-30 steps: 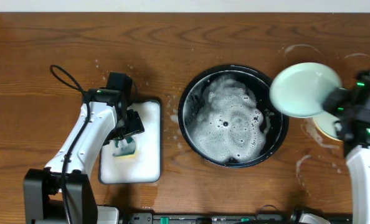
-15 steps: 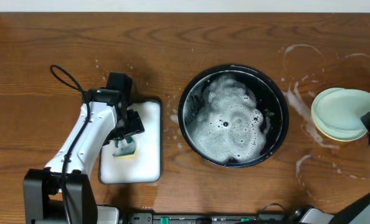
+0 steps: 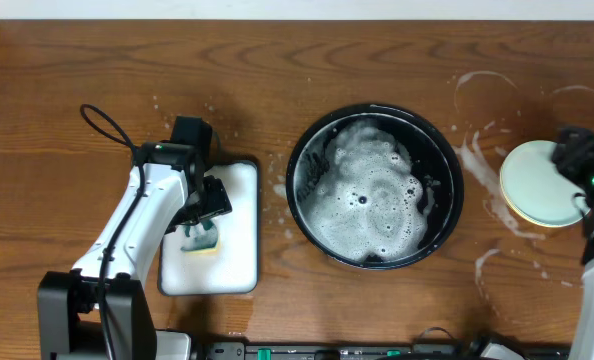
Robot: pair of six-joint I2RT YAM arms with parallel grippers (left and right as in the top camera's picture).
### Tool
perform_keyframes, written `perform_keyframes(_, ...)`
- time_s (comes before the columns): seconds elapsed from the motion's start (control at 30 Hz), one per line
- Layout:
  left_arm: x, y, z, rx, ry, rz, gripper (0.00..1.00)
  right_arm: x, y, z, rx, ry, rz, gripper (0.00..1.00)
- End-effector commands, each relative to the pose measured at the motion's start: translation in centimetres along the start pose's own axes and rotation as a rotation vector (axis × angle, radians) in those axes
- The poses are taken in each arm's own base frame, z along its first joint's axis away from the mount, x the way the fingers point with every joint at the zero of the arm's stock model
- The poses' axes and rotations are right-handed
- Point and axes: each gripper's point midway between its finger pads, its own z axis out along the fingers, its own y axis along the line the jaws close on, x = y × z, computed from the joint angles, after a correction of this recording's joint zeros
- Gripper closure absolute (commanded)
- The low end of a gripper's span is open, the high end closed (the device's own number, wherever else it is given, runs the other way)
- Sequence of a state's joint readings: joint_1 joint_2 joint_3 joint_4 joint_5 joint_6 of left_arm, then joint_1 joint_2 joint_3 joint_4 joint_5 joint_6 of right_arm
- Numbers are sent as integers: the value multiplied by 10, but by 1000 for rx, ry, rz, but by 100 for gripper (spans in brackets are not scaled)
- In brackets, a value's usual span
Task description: Clean dirty plates on tray and stack at the side
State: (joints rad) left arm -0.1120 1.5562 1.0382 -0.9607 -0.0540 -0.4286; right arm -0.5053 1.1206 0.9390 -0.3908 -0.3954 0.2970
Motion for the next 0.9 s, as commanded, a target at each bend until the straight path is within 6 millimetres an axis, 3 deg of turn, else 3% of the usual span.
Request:
perform_keyframes(0.0, 0, 1, 0, -2, 0, -2, 17, 24, 81, -28, -296, 76, -117, 41)
perform_keyframes(0.17, 0, 1, 0, -2, 0, -2, 17, 71, 142, -66, -482, 186, -231, 32)
perform_keyframes(0.2, 0, 1, 0, -2, 0, -2, 17, 78, 151, -72, -510, 198, -248, 24)
perform_keyframes(0.23, 0, 1, 0, -3, 0, -2, 17, 83, 159, -78, -540, 209, -261, 1)
perform_keyframes(0.37, 0, 1, 0, -2, 0, -2, 17, 101, 188, -101, -671, 245, -318, 1)
perform_keyframes(0.47, 0, 1, 0, -3, 1, -2, 17, 111, 195, -106, -699, 274, -335, 1)
perform_keyframes(0.6, 0, 1, 0, -3, 1, -2, 17, 123, 187, -104, -668, 320, -351, 1)
perform_keyframes(0.87, 0, 1, 0, -3, 1, -2, 17, 119, 194, -135, -785, 153, -664, 1)
